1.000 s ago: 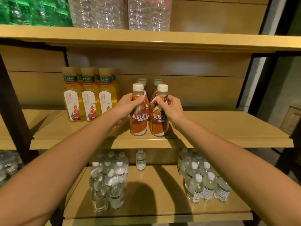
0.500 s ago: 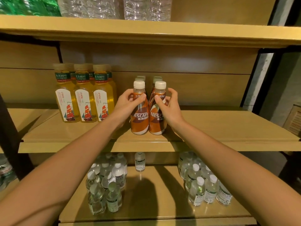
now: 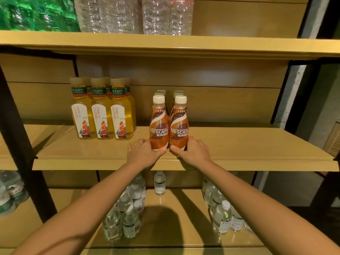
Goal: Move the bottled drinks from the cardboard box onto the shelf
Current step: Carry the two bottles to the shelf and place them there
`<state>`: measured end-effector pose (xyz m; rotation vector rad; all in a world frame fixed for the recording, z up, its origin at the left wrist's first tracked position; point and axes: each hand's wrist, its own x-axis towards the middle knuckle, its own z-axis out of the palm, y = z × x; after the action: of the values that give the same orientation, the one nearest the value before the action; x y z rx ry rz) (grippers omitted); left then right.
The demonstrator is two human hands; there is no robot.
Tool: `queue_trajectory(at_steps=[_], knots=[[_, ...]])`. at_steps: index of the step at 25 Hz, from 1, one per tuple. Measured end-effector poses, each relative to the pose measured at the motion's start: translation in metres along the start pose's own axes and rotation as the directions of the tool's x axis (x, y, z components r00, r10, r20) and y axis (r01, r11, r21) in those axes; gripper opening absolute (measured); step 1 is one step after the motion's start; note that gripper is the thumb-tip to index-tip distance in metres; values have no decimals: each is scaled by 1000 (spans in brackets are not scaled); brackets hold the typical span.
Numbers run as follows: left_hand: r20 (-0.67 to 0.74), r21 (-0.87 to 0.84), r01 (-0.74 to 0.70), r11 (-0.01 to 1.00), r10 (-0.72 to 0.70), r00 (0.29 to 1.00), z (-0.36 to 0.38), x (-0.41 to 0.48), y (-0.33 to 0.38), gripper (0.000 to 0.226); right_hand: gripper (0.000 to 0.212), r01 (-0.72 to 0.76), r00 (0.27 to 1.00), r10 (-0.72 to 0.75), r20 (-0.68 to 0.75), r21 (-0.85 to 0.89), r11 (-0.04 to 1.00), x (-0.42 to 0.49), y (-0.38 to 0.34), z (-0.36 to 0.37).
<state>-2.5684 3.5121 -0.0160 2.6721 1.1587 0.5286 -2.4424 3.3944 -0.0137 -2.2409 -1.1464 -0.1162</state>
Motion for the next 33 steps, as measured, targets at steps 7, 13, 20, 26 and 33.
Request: queue_trajectory(at_steps=[7,13,20,26,33], knots=[[76,53,-21,998,17,997,6,25,-7,75,57,-24,999,23,-26,-58,998,16,-1,8],[107,3,-21,1000,20,994,11,39,-10,77,57,-48,998,46,-41,-53,997,22,-1,10],[65,50,46,998,-50,997,14,41,-2,80,56,-91,996,91,3,-63,994,31,-3,12],[79,35,61,998,-64,995,0,27,5,87,62,-110,992,114,54,-68,992,26,-9,5],[4,-3,-25,1000,25,1000,-30,-26,-3,90,65,-119,993,121,8,-120,986,-24,-16,-18]])
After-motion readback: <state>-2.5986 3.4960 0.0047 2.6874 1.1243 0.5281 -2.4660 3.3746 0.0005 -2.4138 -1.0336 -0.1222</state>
